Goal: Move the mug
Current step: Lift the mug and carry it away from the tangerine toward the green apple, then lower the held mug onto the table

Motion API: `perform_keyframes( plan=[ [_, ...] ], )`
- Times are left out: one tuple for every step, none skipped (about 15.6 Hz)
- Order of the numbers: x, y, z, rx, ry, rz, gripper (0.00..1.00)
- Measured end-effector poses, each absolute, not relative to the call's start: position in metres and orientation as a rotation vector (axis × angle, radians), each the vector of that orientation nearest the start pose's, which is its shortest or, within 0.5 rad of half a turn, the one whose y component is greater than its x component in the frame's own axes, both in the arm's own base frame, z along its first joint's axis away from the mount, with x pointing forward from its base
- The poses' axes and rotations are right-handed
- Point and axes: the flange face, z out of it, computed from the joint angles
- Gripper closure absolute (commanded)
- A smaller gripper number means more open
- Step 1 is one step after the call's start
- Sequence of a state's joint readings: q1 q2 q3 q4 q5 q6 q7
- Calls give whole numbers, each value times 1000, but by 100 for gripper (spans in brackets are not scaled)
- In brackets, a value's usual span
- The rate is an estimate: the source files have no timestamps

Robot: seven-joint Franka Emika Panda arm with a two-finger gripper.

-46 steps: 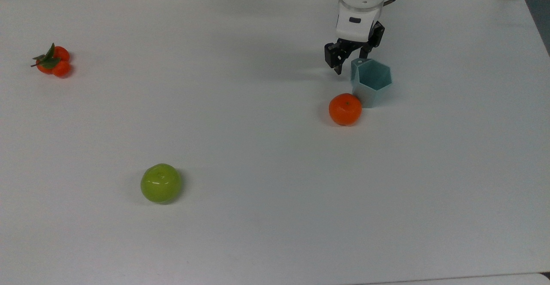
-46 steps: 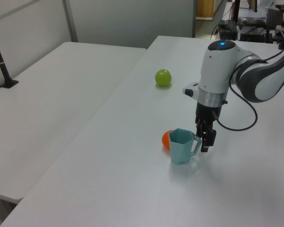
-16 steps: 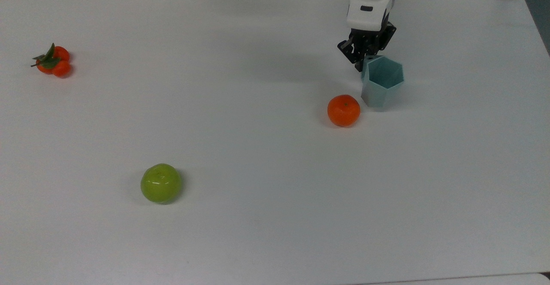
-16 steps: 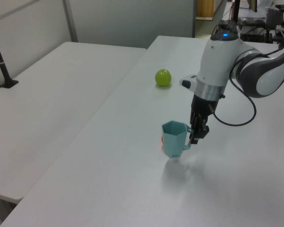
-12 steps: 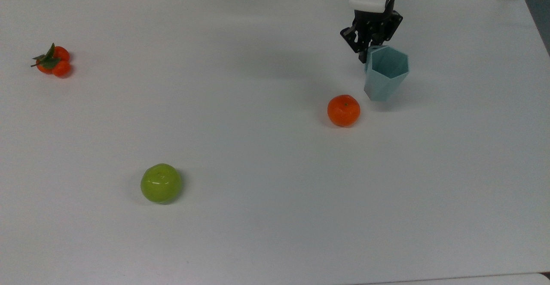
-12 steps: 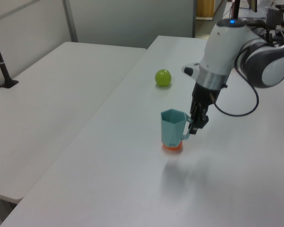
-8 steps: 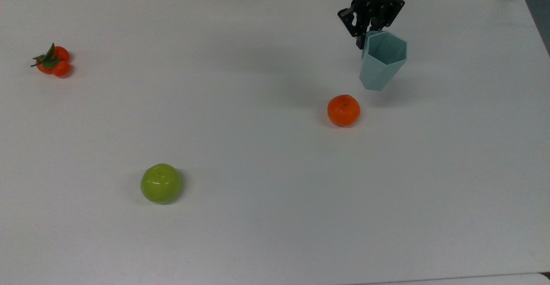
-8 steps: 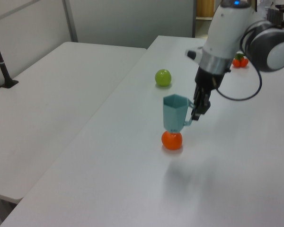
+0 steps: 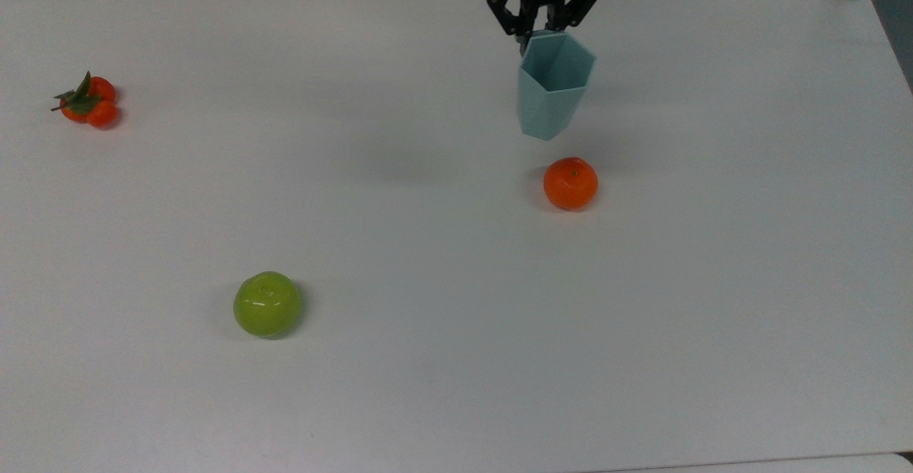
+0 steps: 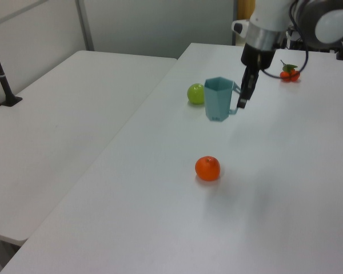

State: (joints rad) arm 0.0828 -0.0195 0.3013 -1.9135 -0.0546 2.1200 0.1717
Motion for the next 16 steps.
perform_keyframes(
  plan=[
    [540,199,525,-3084,-359,-351,100],
    [544,181,528,-3075,-359,-338,100],
    [547,163,530,-3071,-367,-325,100],
    [550,148,532,-3071,-374,-311,100],
    [551,133,533,-3075,-381,-294,100],
    [552,120,533,-3080,-392,-278,100],
    [554,106,532,-3084,-412,-258,100],
    [555,93,530,-3087,-440,-232,100],
    [555,80,528,-3088,-466,-203,100],
    [555,68,526,-3089,-480,-176,100],
    [554,58,523,-3090,-483,-151,100],
    [553,51,517,-3091,-483,-127,100],
    [552,45,510,-3091,-485,-103,100],
    [550,41,501,-3089,-497,-74,100],
    [548,37,491,-3086,-504,-43,100],
    [546,33,480,-3084,-505,-9,100]
  ],
)
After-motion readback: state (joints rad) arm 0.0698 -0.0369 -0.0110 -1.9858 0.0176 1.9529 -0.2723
